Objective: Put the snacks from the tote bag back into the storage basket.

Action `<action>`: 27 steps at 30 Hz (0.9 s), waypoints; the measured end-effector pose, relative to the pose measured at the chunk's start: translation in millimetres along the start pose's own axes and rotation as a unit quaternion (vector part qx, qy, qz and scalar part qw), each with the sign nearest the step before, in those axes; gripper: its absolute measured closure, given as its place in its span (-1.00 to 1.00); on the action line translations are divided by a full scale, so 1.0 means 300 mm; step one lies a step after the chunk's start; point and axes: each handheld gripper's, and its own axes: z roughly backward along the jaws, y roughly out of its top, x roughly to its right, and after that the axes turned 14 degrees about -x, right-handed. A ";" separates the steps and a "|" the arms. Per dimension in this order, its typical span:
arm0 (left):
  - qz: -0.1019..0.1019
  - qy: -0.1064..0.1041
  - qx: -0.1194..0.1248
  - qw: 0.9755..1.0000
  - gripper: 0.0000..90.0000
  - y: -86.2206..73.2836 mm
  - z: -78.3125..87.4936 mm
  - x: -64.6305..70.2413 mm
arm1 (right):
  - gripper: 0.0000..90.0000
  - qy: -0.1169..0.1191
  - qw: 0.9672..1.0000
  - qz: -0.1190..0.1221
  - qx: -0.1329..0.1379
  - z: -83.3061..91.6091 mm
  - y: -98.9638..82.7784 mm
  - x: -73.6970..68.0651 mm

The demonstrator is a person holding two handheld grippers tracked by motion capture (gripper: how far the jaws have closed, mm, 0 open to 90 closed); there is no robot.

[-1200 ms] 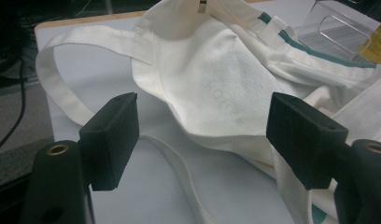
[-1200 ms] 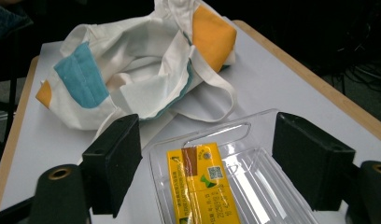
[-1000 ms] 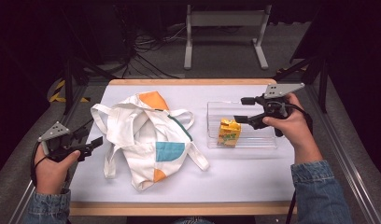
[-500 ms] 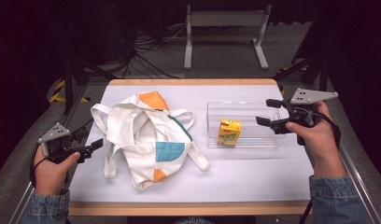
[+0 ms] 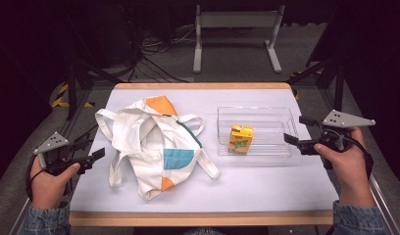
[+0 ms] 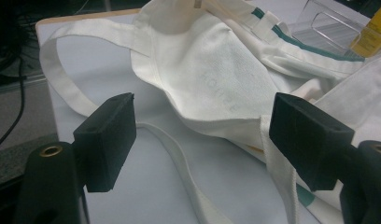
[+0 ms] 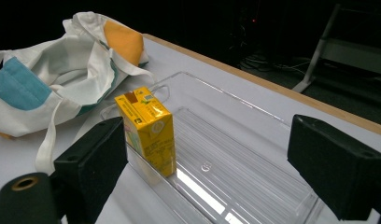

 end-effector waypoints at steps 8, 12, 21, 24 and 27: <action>0.000 0.001 -0.003 1.000 -0.47 -0.002 -0.010 -0.002 | -0.69 -0.018 1.000 -0.024 -0.007 0.000 -0.075 0.000; -0.003 0.000 -0.006 1.000 -0.47 -0.001 -0.025 0.004 | -0.69 -0.030 0.999 -0.030 -0.015 -0.011 -0.114 -0.001; -0.007 -0.004 -0.007 1.000 -0.47 -0.004 -0.039 0.000 | -0.68 -0.055 0.997 -0.048 -0.016 -0.021 -0.196 -0.004; -0.006 -0.009 0.005 1.000 -0.49 -0.007 -0.045 -0.001 | -0.66 -0.064 0.996 -0.058 -0.010 -0.028 -0.223 -0.001; -0.008 -0.024 0.017 1.000 -0.54 -0.011 -0.059 -0.003 | -0.60 -0.069 0.997 -0.045 -0.013 -0.039 -0.243 -0.006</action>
